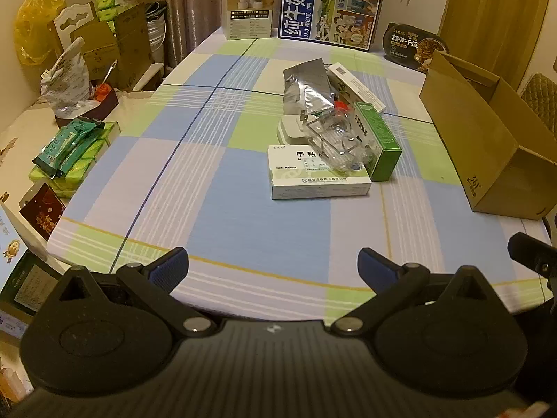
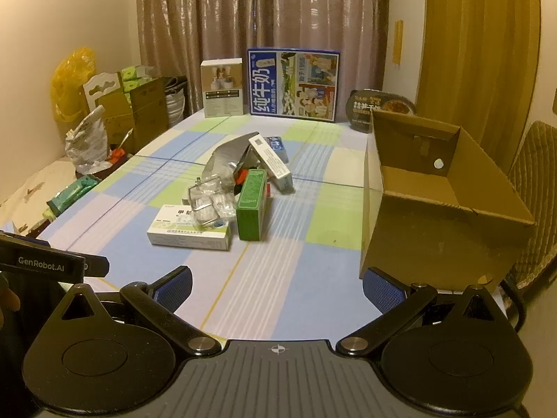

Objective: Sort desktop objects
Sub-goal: 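Move both tools toward the cluster of items on the table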

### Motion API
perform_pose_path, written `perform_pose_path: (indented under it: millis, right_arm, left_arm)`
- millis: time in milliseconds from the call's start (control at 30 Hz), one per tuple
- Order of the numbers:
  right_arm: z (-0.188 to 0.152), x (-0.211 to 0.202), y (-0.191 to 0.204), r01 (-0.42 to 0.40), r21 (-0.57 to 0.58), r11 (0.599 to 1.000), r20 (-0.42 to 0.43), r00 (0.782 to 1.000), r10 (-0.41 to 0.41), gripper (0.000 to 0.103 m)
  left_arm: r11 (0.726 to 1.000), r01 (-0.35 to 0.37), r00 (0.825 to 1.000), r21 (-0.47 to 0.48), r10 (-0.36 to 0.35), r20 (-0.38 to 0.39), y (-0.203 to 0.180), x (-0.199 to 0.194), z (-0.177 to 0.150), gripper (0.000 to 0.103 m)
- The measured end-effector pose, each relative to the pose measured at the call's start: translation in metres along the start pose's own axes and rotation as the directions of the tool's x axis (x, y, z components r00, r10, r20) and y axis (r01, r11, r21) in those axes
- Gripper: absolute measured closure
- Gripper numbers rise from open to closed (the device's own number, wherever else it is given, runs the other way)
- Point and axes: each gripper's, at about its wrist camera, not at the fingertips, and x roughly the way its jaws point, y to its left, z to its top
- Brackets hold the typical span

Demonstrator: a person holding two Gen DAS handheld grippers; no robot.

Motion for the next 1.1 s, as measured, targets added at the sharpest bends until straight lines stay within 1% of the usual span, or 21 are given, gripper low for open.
perform_pose_path:
  millis: [367,467,567,767,933,1100]
  right_arm:
    - [-0.003,0.001,-0.004,-0.003,0.027,1.0,-0.019,1.0,0.004,0.002]
    - [-0.004,0.002,-0.005,-0.004,0.034,0.999,-0.026,1.0,0.005,0.002]
    - [-0.005,0.003,-0.006,-0.006,0.045,0.999,-0.03,1.0,0.007,0.002]
    - [-0.006,0.004,-0.008,-0.013,0.063,0.998,-0.037,0.999,0.015,0.002]
    - [-0.008,0.007,-0.008,-0.036,0.078,0.996,-0.044,0.998,0.039,0.002]
    - [-0.009,0.011,-0.008,-0.032,0.09,0.995,-0.07,0.997,0.038,0.002]
  left_arm:
    - [1.0,0.007,1.0,0.023,-0.007,0.022,0.0,-0.001,-0.003,0.002]
    - [0.999,0.022,0.999,0.026,-0.022,0.025,-0.001,0.0,-0.004,0.002]
    - [0.998,0.056,0.998,0.016,-0.056,0.041,0.0,-0.001,-0.006,0.002]
    - [0.998,0.055,0.997,0.016,-0.056,0.049,0.0,-0.001,-0.005,0.001]
    - [0.997,0.055,0.997,0.06,-0.059,0.056,-0.005,0.002,-0.006,0.001]
    - [0.993,0.069,0.996,0.098,-0.075,0.058,-0.008,0.003,-0.008,0.001]
